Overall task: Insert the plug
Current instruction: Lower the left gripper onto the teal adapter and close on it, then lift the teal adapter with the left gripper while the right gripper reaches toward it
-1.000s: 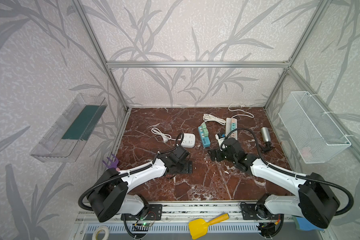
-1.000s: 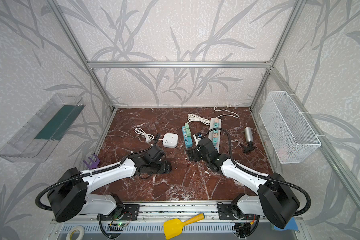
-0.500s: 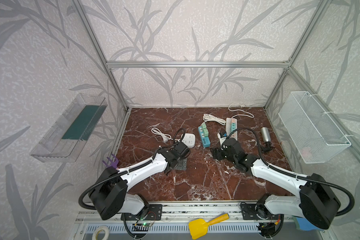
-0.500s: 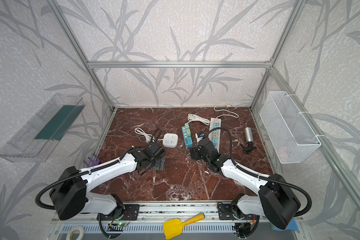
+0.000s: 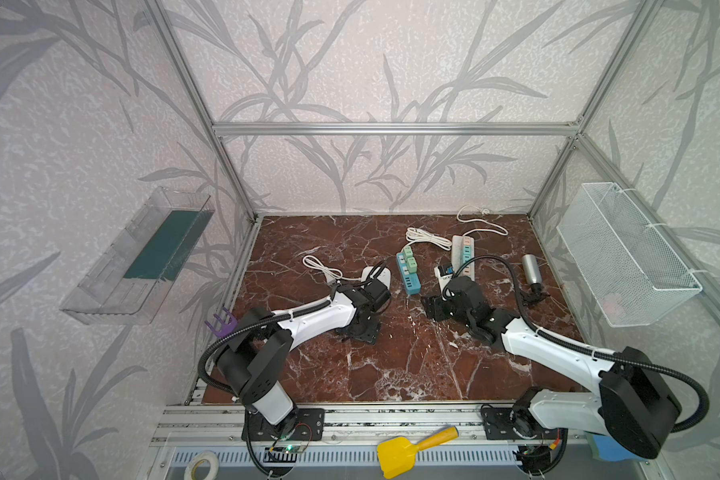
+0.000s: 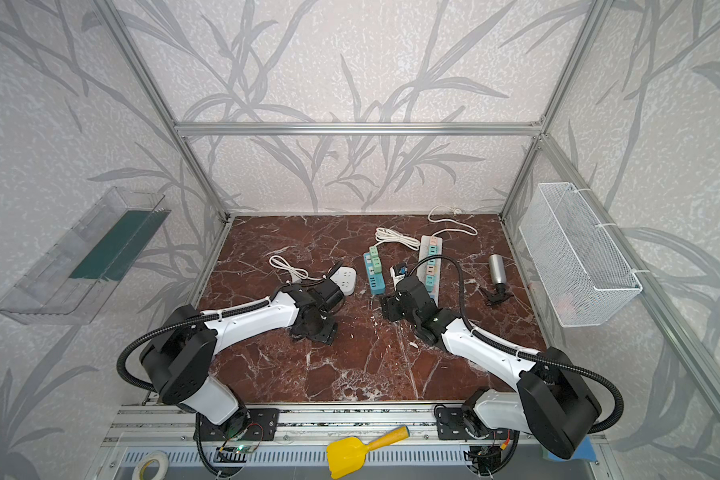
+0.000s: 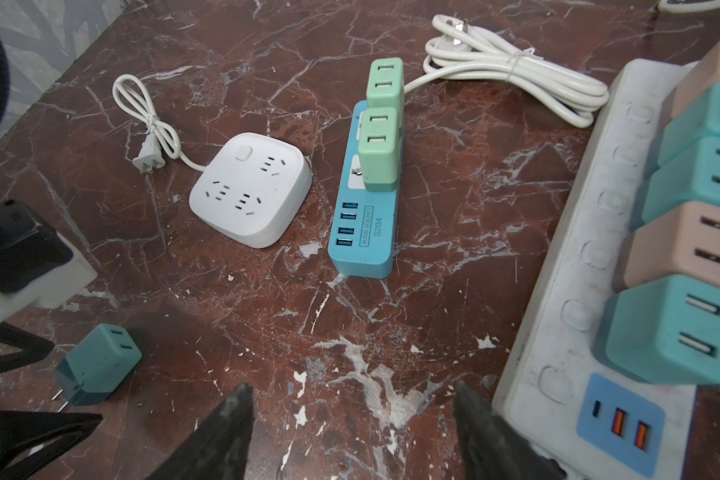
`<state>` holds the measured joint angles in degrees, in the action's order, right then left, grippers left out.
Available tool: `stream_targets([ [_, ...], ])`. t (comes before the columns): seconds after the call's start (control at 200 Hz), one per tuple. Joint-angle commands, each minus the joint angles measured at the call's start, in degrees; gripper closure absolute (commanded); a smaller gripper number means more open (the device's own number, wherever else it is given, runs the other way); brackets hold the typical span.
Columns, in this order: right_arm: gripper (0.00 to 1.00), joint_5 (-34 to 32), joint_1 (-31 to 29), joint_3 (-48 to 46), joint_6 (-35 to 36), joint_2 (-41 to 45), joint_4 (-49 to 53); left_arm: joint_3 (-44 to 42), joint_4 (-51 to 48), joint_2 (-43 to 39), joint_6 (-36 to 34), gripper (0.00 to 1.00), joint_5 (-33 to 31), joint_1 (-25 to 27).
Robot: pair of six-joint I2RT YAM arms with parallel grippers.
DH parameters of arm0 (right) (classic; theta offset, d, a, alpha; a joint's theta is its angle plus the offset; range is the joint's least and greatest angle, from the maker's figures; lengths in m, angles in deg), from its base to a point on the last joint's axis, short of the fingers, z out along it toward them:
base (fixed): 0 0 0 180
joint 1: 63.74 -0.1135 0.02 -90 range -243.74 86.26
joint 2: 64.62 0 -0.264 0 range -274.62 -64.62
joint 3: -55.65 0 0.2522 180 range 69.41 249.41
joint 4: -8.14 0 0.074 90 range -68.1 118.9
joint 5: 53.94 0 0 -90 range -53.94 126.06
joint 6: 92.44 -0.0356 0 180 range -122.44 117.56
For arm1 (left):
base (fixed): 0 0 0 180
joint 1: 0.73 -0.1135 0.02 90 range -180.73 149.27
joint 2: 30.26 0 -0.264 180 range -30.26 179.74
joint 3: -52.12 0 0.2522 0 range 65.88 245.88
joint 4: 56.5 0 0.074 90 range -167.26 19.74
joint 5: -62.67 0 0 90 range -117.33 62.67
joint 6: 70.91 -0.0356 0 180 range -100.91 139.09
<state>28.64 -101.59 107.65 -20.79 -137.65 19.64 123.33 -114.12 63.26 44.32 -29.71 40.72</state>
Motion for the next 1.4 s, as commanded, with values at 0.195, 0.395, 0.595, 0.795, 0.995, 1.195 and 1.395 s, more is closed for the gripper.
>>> stream_targets([
  [0.195, 0.26, 0.39, -0.30, 0.43, 0.58, 1.27, 0.24, -0.75, 0.29, 3.24, 1.48, 0.39, 1.88, -2.72],
  [0.395, 0.27, 0.54, -0.30, 0.52, 0.68, 1.03, 0.20, -1.47, 1.85, 4.25, 1.33, 0.48, 2.39, -2.80],
  [0.595, 0.27, 0.76, -0.29, 0.78, 0.68, 0.61, 0.48, -2.52, 4.48, 4.34, 1.10, 0.47, 3.11, -2.76],
  [0.795, 0.27, 0.76, -0.32, 0.78, 0.68, 0.80, 0.51, -1.80, 4.41, 4.18, 0.32, 0.40, 2.41, -2.73],
  [0.995, 0.27, 1.18, -0.30, 0.94, 0.77, 0.62, 0.72, -0.91, 2.96, 4.43, -0.32, 0.44, 0.82, -2.78],
  [1.195, 0.27, 1.45, -0.30, 0.96, 0.77, 0.74, 0.74, -1.11, 4.24, 5.23, 0.06, 0.45, -0.44, -2.75],
  [1.395, 0.29, 1.53, -0.30, 0.98, 0.86, 0.57, 0.86, -1.55, 6.73, 6.82, 0.41, 0.57, -1.20, -2.70],
])
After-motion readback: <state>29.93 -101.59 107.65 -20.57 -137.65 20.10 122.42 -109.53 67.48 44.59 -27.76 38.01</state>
